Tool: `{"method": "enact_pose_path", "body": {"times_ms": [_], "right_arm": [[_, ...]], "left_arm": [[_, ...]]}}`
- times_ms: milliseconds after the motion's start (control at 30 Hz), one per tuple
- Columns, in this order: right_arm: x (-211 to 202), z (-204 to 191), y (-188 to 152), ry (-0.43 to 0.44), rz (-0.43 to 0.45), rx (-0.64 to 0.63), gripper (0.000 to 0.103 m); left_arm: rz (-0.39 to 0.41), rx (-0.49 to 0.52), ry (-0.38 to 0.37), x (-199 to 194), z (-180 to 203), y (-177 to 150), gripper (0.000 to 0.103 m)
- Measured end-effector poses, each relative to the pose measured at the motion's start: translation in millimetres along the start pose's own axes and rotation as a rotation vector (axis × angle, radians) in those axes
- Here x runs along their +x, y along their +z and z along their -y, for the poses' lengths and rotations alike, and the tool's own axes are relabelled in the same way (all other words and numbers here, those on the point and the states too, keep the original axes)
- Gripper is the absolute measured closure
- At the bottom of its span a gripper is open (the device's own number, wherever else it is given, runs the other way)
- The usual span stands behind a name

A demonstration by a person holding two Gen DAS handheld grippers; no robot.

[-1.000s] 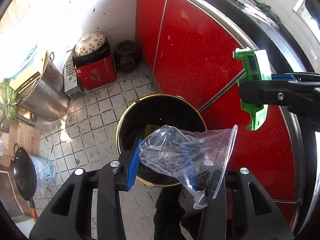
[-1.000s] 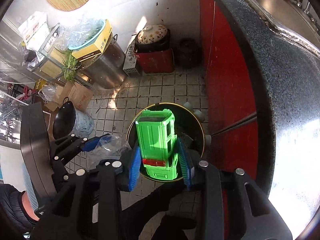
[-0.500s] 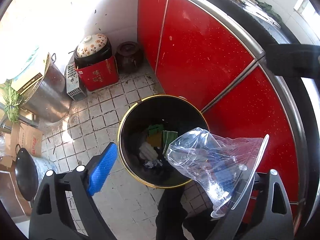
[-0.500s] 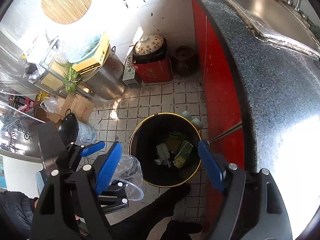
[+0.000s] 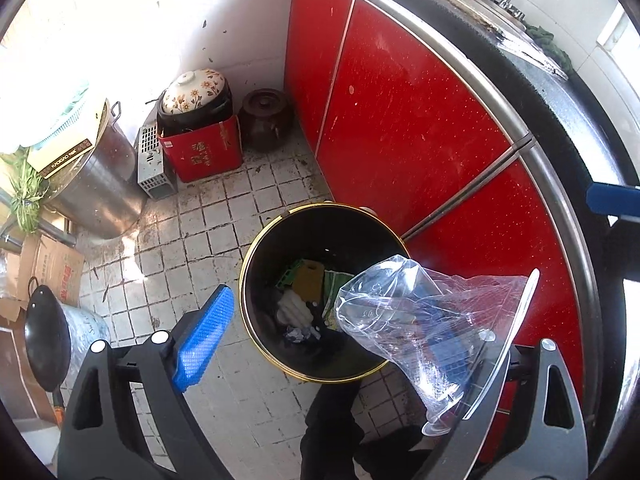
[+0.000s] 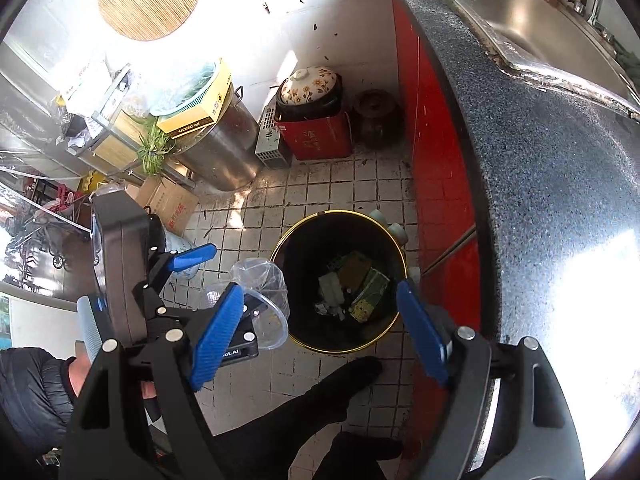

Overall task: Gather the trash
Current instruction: 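Carry both items over the black bin and open both grippers to drop them, then return both grippers to the counter toward the toothpaste tube and foil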

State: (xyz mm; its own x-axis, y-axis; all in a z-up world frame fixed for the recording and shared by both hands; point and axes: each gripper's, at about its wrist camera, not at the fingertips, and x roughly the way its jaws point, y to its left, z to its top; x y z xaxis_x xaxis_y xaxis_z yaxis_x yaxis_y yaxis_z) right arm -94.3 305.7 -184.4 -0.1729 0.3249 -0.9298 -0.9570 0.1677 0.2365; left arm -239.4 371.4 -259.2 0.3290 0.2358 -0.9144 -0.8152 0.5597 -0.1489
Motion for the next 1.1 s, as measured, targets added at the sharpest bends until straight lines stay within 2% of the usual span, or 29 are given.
{"method": "enact_pose_path", "body": {"times_ms": [333, 567, 700, 867, 1000, 1067, 1100], "right_arm": [[23, -12, -2, -0.023, -0.055, -0.040, 0.027], [39, -7, 5, -0.027, -0.073, 0.011, 0.027], [33, -7, 7, -0.035, -0.061, 0.011, 0.027], [-8, -4, 4, -0.033, 0.008, 0.034, 0.027], [-81, 11, -12, -0.040, 0.141, 0.100, 0.025], [-122, 24, -29, -0.078, 0.221, 0.145, 0.017], [-141, 30, -38, -0.107, 0.253, 0.166, 0.017]], "left_arm": [[0.027, 0.014, -0.041, -10, 3, -2, 0.015], [0.045, 0.029, -0.068, -20, 2, -6, 0.015], [0.056, 0.037, -0.052, -24, 2, -4, 0.015], [0.063, 0.034, -0.048, -37, 2, 8, 0.015], [0.108, 0.133, -0.031, -72, 26, 19, 0.014], [0.136, 0.193, -0.037, -95, 47, 28, 0.009], [0.153, 0.224, -0.052, -105, 58, 32, 0.008]]}}
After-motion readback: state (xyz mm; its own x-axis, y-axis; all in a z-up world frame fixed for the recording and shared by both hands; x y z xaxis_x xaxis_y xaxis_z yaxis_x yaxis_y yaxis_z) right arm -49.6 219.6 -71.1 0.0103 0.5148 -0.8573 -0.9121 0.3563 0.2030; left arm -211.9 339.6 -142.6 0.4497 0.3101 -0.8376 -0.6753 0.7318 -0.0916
